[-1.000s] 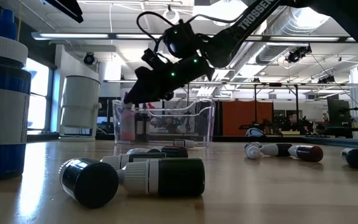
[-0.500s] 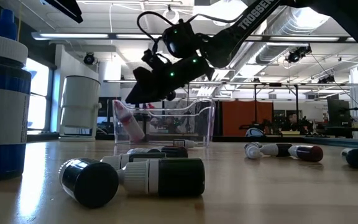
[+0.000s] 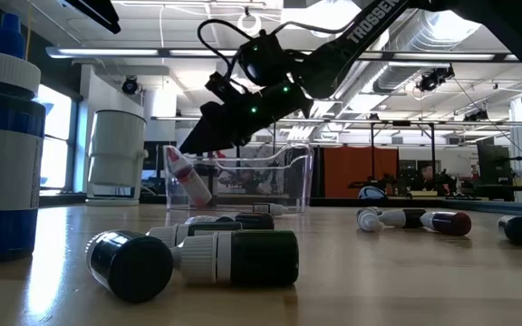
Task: Pick & Place food coloring
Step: Put the large pink food coloring bottle into the bin
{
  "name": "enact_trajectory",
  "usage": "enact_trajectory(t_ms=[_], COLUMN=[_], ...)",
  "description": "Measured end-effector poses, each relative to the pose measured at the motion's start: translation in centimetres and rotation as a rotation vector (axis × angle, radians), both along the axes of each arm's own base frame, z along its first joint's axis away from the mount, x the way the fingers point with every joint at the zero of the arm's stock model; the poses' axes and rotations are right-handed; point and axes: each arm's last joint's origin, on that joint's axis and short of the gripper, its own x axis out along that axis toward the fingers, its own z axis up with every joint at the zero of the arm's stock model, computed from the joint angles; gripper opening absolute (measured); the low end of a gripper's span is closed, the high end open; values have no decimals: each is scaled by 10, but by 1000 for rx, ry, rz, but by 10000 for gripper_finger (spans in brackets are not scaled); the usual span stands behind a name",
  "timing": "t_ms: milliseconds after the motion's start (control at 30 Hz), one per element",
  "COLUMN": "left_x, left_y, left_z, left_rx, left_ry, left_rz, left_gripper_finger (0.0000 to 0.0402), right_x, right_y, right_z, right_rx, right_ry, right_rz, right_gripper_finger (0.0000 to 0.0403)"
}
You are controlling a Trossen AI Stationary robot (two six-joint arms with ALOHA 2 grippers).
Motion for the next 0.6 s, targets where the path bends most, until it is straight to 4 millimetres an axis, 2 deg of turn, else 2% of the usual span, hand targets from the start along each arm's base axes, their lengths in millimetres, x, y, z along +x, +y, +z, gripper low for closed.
enact_trajectory(t_ms=[133, 333, 600], left_x=[0, 0, 0], left_y=[0, 0, 0], left_z=[0, 0, 0], left_rx=[0, -1, -2], left_ry=[0, 1, 1], left_rz=[0, 0, -1], left_gripper_finger=[172, 172, 172], right_x=[0, -1, -6], right_y=[0, -3, -15], right_z=[0, -2, -3], right_rx=[-49, -97, -46], right_ry=[9, 28, 24], right_rz=[25, 82, 164], right_gripper_finger=[190, 193, 193])
